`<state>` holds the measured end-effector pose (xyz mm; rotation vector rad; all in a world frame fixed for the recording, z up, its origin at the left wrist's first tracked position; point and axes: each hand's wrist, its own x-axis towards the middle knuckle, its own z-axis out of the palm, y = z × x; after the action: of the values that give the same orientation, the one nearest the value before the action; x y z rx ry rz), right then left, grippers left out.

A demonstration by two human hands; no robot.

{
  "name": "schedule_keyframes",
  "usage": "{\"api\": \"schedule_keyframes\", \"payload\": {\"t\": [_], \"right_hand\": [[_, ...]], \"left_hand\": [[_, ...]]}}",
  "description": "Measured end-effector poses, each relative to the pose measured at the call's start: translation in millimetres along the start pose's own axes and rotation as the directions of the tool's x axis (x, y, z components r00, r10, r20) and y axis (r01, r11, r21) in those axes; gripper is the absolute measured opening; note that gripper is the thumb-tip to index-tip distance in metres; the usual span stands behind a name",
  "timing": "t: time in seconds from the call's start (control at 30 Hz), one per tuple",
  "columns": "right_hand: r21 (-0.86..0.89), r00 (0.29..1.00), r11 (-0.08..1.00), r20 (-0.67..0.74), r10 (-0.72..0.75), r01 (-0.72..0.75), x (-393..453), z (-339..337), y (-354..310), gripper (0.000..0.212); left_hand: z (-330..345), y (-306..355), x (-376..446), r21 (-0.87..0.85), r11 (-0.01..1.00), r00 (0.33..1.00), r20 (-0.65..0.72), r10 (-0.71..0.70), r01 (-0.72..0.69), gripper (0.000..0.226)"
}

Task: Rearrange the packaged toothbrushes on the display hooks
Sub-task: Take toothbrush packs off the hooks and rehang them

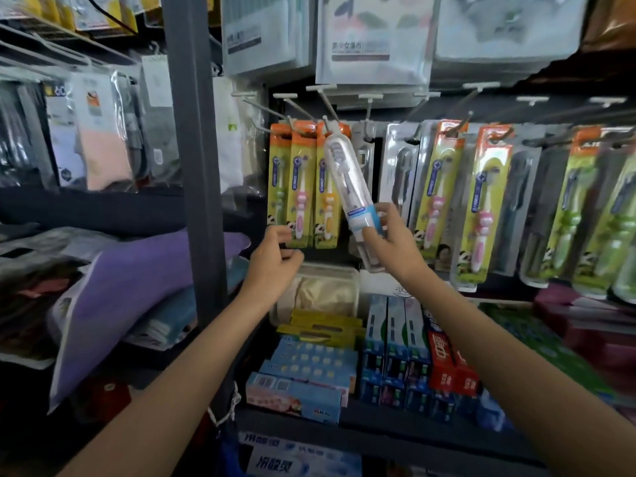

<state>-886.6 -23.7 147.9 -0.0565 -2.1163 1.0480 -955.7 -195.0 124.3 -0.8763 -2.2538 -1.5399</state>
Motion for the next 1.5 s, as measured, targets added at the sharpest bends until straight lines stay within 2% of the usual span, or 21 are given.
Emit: {"api": "schedule_keyframes", "payload": {"t": [0.1,0.2,0.3,0.43,0.5,0.57,0.63,0.7,0.77,0.83,0.93,1.03,1.1,1.17,1.23,1.3,1.37,1.43,1.5], "right_hand": [[0.022,0.999,1.000,-0.030,-0.020,0.020,3,-20,0,0.036],[-0.025,0.995,0.995,0.031,-0.096,0.097,7,-35,-2,0.046],[-0.310,0.967,0.919,0.007,-0.255,0.245,11,-41,0,0.055],[-0.586,0.898,0.763,-0.130,-0.421,0.273,11,-38,-2,0.059],[-0.590,0.842,0.747,-0.198,-0.501,0.305,9,-38,-3,0.061],[-0.529,0.815,0.777,-0.244,-0.525,0.342,3,-41,-3,0.060],[-0.469,0.825,0.815,-0.268,-0.498,0.340,-6,-46,0,0.059],[-0.414,0.877,0.865,-0.253,-0.407,0.282,-17,-52,11,0.059],[-0.420,0.917,0.881,-0.222,-0.332,0.218,-32,-56,26,0.062],[-0.469,0.930,0.858,-0.179,-0.323,0.208,-48,-58,37,0.065],[-0.542,0.950,0.824,-0.135,-0.280,0.166,-61,-62,49,0.063],[-0.524,0.967,0.849,-0.181,-0.181,0.061,-56,-68,57,0.061],[-0.524,0.971,0.850,-0.165,-0.173,0.062,-55,-71,60,0.061],[-0.518,0.973,0.852,-0.146,-0.178,0.078,-55,-72,62,0.060],[-0.510,0.974,0.857,-0.147,-0.172,0.075,-56,-74,64,0.059],[-0.496,0.972,0.865,-0.161,-0.173,0.072,-57,-74,65,0.058],[-0.483,0.963,0.872,-0.189,-0.191,0.078,-57,-73,65,0.057],[-0.482,0.955,0.873,-0.217,-0.202,0.075,-58,-72,64,0.058],[-0.509,0.948,0.858,-0.234,-0.215,0.069,-59,-71,64,0.058]], "left_hand": [[12,7,8,-0.004,0.999,0.999,0.004,0.039,-0.039,0.038],[23,15,18,-0.014,0.997,0.997,0.015,0.080,-0.080,0.038],[31,18,26,-0.028,0.994,0.994,-0.006,0.108,-0.108,0.039],[33,15,26,-0.048,0.995,0.995,-0.029,0.090,-0.092,0.038],[33,10,24,-0.038,0.995,0.994,-0.048,0.094,-0.095,0.037],[35,8,24,-0.024,0.994,0.993,-0.062,0.101,-0.102,0.036],[39,10,28,-0.011,0.993,0.990,-0.072,0.120,-0.121,0.034],[46,15,34,0.002,0.991,0.989,-0.067,0.130,-0.130,0.034],[57,24,39,0.028,0.991,0.990,-0.042,0.135,-0.134,0.037],[70,31,46,0.085,0.989,0.993,0.008,0.119,-0.119,0.042],[92,37,62,0.135,0.990,0.998,0.059,0.038,-0.046,0.050],[109,43,78,0.145,0.988,0.998,0.045,-0.053,0.046,0.062],[116,48,84,0.125,0.987,0.993,0.039,-0.108,0.103,0.069],[121,49,87,0.088,0.990,0.994,-0.005,-0.113,0.113,0.065],[124,48,86,0.081,0.992,0.992,-0.094,-0.088,0.096,0.059],[125,47,78,0.114,0.992,0.984,-0.176,-0.032,0.053,0.062],[126,46,63,0.190,0.981,0.959,-0.270,0.089,-0.038,0.066],[126,48,50,0.249,0.953,0.901,-0.353,0.254,-0.172,0.058],[127,52,49,0.203,0.946,0.901,-0.308,0.306,-0.252,0.053]]}}
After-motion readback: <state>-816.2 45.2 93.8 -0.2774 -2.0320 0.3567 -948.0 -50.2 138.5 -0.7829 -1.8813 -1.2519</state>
